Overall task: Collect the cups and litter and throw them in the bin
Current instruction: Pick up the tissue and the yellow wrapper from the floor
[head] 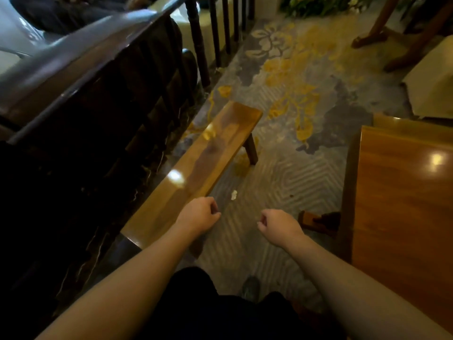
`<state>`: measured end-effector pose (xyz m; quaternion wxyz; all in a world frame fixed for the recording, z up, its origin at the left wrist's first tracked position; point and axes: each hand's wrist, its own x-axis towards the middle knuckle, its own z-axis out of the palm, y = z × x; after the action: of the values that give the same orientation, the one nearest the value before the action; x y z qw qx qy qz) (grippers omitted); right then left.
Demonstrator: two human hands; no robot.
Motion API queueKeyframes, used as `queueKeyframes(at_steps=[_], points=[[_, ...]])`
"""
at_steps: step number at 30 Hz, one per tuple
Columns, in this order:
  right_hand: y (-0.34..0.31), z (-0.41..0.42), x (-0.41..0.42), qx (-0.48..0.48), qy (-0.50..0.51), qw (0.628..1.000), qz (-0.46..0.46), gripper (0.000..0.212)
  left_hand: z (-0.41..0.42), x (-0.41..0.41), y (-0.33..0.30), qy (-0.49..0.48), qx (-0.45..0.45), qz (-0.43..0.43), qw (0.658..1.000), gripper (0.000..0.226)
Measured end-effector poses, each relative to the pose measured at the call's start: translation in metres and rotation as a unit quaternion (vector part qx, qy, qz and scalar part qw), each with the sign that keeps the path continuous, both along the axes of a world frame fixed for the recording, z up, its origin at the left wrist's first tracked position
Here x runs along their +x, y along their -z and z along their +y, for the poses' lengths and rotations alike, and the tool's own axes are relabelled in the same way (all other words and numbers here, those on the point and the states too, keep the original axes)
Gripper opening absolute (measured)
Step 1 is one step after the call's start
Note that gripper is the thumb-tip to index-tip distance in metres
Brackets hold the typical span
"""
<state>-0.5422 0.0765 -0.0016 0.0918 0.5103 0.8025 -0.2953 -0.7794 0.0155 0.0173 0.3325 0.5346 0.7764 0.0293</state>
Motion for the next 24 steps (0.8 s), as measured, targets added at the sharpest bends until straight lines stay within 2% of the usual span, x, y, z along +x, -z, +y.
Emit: queueKeyframes(at_steps=[4, 10, 13, 18, 21, 24], points=[[0.017, 0.046, -0.009, -0.019, 0.024, 0.999, -0.012, 0.016, 0.066, -0.004, 0.027, 0.044, -0.001, 0.001, 0.999, 0.017], [0.064, 0.114, -0.024, -0.081, 0.093, 0.991, -0.044, 0.018, 0.177, -0.014, 0.101, 0.109, -0.038, -0.042, 0.992, 0.012], [0.086, 0.142, -0.03, -0.113, 0.123, 0.984, -0.067, 0.015, 0.218, -0.022, 0.134, 0.109, -0.084, -0.066, 0.988, 0.013], [0.144, 0.205, -0.041, -0.157, 0.197, 0.963, -0.092, 0.027, 0.278, -0.046, 0.202, 0.1, -0.159, -0.07, 0.98, 0.019], [0.199, 0.241, -0.044, -0.165, 0.231, 0.955, -0.089, 0.022, 0.305, -0.053, 0.258, 0.063, -0.18, -0.074, 0.979, 0.035], [0.274, 0.271, -0.043, -0.186, 0.224, 0.952, -0.097, 0.02, 0.322, -0.049, 0.328, 0.018, -0.185, -0.071, 0.98, 0.044]])
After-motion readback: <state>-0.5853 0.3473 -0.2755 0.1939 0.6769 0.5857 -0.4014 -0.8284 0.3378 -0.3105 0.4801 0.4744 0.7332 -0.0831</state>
